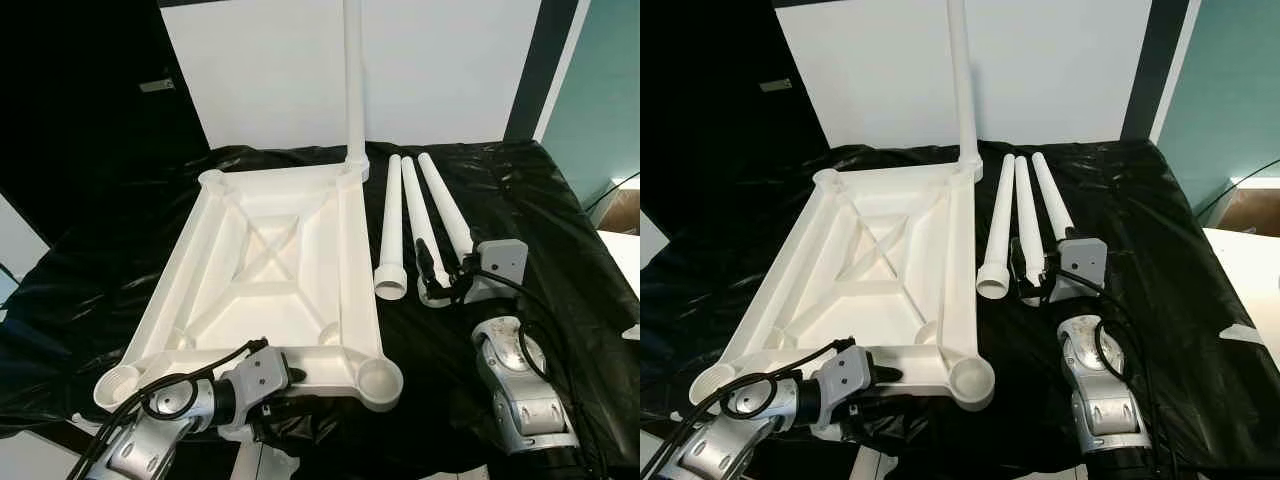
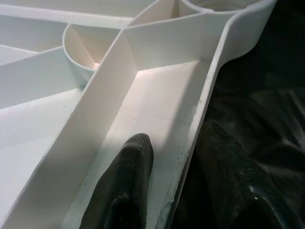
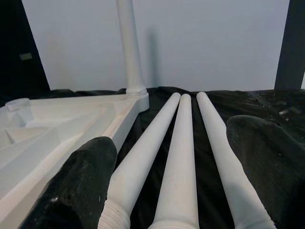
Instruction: Building children table
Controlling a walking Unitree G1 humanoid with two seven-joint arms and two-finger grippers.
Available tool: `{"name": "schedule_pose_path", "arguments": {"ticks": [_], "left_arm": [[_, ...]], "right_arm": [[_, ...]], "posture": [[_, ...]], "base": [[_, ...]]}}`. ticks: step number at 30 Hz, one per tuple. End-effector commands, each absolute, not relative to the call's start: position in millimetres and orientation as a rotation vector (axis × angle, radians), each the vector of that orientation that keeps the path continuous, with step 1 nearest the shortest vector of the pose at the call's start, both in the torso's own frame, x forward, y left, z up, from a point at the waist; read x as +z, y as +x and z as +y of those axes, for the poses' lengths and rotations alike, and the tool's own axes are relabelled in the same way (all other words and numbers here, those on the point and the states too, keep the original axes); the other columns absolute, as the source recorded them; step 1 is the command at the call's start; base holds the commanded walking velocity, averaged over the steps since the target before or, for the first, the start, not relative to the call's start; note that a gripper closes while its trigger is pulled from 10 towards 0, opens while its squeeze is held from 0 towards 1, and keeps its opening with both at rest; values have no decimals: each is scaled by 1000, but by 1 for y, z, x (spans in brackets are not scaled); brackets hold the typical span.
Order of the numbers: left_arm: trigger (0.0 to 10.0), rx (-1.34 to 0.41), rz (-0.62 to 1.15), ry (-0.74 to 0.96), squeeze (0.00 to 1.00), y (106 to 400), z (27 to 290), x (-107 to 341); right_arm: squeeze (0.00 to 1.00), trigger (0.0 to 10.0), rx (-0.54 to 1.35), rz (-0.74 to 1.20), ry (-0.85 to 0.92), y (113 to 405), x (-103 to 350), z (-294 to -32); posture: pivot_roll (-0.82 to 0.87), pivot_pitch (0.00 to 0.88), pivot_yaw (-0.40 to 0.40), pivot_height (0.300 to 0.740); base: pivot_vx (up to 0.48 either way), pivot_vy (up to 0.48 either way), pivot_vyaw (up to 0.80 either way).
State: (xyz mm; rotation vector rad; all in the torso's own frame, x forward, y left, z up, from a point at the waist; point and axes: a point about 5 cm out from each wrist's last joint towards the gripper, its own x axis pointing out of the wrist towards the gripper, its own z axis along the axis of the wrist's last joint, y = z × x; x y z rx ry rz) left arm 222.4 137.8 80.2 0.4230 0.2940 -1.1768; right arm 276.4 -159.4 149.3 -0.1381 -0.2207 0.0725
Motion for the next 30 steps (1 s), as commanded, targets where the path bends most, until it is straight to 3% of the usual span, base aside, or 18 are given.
{"name": "schedule_pose_path", "arguments": {"ticks": [1, 17, 18, 19, 26, 27, 28, 29, 30], "left_arm": [[10000, -896, 267, 437, 416, 238, 153, 82], [10000, -882, 255, 496, 416, 249, 150, 80], [10000, -883, 251, 489, 443, 250, 150, 82], [10000, -893, 243, 458, 1000, 248, 150, 84], [10000, -997, 170, 362, 1000, 232, 145, 95], [10000, -1008, 133, 333, 969, 228, 144, 100], [10000, -1019, 100, 302, 729, 225, 143, 106], [10000, -1054, 26, 222, 20, 217, 140, 119], [10000, -1064, 10, 205, 20, 215, 139, 122]], "right_arm": [[0, 10000, 72, -204, -130, 278, 146, -157], [0, 10000, 68, -205, -128, 278, 146, -156], [0, 10000, 69, -205, -128, 279, 146, -156], [0, 10000, 69, -205, -128, 278, 146, -156], [0, 10000, 71, -200, -127, 277, 144, -156], [0, 10000, 72, -198, -127, 277, 144, -156], [0, 10000, 73, -196, -127, 277, 143, -156], [0, 10000, 79, -194, -127, 277, 143, -154], [0, 10000, 80, -194, -127, 277, 143, -154]], "posture": [[27, 0, 74, 740], [20, 0, 81, 740], [20, 0, 81, 740], [20, 0, 81, 740], [23, 0, 82, 740], [23, 0, 82, 740], [30, 0, 81, 740], [32, 0, 80, 740], [32, 0, 80, 740]], "base": [[0, 0, 0], [0, 0, 0], [0, 0, 0], [0, 0, 0], [0, 0, 0], [0, 0, 0], [0, 0, 0], [0, 0, 0], [0, 0, 0]]}}
